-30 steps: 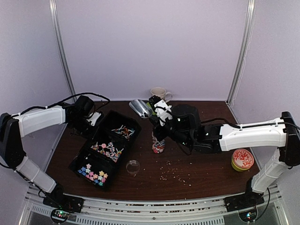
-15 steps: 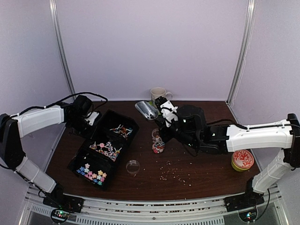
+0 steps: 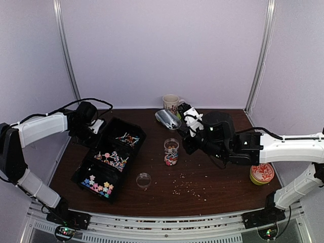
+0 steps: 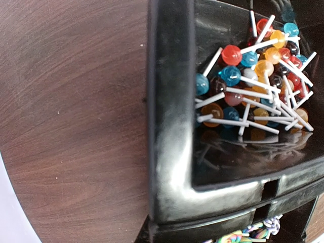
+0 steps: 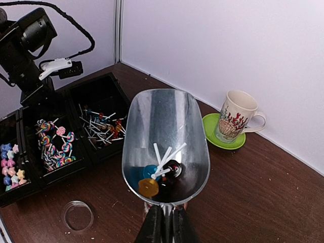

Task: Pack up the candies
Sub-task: Place the fake candies in the packing bottle.

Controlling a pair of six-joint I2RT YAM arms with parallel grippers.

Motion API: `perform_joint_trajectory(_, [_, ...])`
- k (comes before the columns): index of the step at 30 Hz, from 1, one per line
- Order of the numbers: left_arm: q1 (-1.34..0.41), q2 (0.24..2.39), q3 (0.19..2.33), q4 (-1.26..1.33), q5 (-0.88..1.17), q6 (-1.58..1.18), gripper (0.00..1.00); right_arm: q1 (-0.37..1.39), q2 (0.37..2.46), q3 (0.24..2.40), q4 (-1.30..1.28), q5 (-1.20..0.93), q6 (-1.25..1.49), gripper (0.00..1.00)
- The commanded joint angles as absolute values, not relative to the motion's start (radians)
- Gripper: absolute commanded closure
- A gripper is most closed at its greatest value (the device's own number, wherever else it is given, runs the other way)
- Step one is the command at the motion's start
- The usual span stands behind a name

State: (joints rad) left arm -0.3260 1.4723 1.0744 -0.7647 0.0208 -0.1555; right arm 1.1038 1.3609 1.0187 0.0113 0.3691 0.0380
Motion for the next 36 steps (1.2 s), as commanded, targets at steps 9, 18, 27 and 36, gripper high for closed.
perform_joint_trajectory(9, [-0.318,1.465,1.125,-0.709,0.075,-0.173,1.0,1.1,1.249,0.964,-0.228,0.421,0.081,1.0])
perform_joint_trajectory(18, [-0.318,1.471,1.127,-0.709,0.07,-0.174,1.0,1.1,1.275,1.088,-0.506,0.403,0.104,1.0])
perform_joint_trajectory(27, [-0.318,1.468,1.123,-0.71,0.072,-0.174,1.0,1.1,1.348,1.207,-0.671,0.346,0.101,1.0])
perform_joint_trajectory(36, [-0.317,1.477,1.124,-0.709,0.067,-0.173,1.0,1.101,1.401,1.26,-0.734,0.321,0.097,1.0])
